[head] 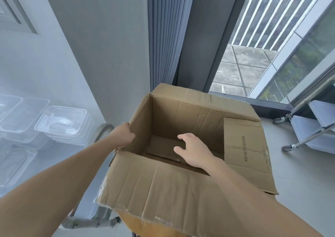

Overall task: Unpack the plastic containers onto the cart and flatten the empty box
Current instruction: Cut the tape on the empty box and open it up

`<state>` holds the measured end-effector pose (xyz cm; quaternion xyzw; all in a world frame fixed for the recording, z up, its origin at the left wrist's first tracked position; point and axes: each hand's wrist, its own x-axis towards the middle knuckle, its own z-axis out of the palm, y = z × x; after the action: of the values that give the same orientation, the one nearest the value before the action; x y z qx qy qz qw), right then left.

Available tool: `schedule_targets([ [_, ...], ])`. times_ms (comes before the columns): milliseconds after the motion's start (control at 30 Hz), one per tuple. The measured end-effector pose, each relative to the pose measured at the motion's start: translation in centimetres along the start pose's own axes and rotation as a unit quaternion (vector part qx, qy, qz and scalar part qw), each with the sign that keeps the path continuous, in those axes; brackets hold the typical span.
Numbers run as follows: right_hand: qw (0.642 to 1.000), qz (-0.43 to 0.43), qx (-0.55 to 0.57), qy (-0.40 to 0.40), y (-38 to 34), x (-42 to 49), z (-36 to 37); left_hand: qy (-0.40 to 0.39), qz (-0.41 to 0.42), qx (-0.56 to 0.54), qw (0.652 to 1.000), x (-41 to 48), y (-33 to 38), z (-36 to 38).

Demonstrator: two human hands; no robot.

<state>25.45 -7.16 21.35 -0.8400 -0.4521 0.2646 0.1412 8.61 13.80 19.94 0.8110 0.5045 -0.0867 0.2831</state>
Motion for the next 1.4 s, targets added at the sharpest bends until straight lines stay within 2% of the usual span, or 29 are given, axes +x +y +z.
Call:
schedule_targets([
  [100, 0.999, 0.032, -0.031, 0.021, 2.1, -0.7, -0.6, 0.079, -0.022, 0.102, 0.991, -0.3, 1.8, 0.9],
  [167, 0.997, 0.055, -0.054, 0.029, 3.4, -1.3, -0.9, 0.1, -0.015, 0.144, 0.984, -0.9, 3.4, 1.9],
  [367, 0.966, 0.15, -0.199, 0.074, 7.5, -3.5, -1.4, 0.089, 0.073, 0.221, 0.968, -2.4, 8.7, 4.5],
  [467, 0.958, 0.182, -0.209, 0.065, 8.9, -4.2, -1.2, 0.06, 0.123, 0.223, 0.965, -3.4, 12.0, 5.7],
  [667, 0.963, 0.202, -0.15, 0.096, 9.7, -5.8, -2.3, 0.005, 0.234, 0.214, 0.948, -4.8, 18.0, 8.7],
  [833, 0.968, 0.187, -0.009, 0.169, 8.3, -7.8, -5.8, -0.049, 0.304, 0.174, 0.935, -5.4, 21.7, 9.9],
  [1000, 0.952, 0.203, 0.094, 0.209, 8.2, -11.3, -9.8, -0.081, 0.332, 0.151, 0.927, -5.3, 24.2, 10.8],
  [1133, 0.934, 0.213, 0.144, 0.249, 11.6, -14.4, -12.7, -0.112, 0.345, 0.139, 0.921, -5.8, 25.7, 11.8],
  [1200, 0.924, 0.235, 0.101, 0.286, 14.1, -15.3, -13.5, -0.117, 0.351, 0.135, 0.919, -6.2, 26.3, 12.3],
  [1267, 0.911, 0.262, 0.009, 0.317, 16.0, -15.8, -13.4, -0.121, 0.354, 0.13, 0.918, -6.6, 26.7, 12.7],
  [1400, 0.875, 0.309, -0.185, 0.324, 18.3, -15.6, -11.0, -0.123, 0.359, 0.132, 0.916, -7.3, 27.3, 13.5],
])
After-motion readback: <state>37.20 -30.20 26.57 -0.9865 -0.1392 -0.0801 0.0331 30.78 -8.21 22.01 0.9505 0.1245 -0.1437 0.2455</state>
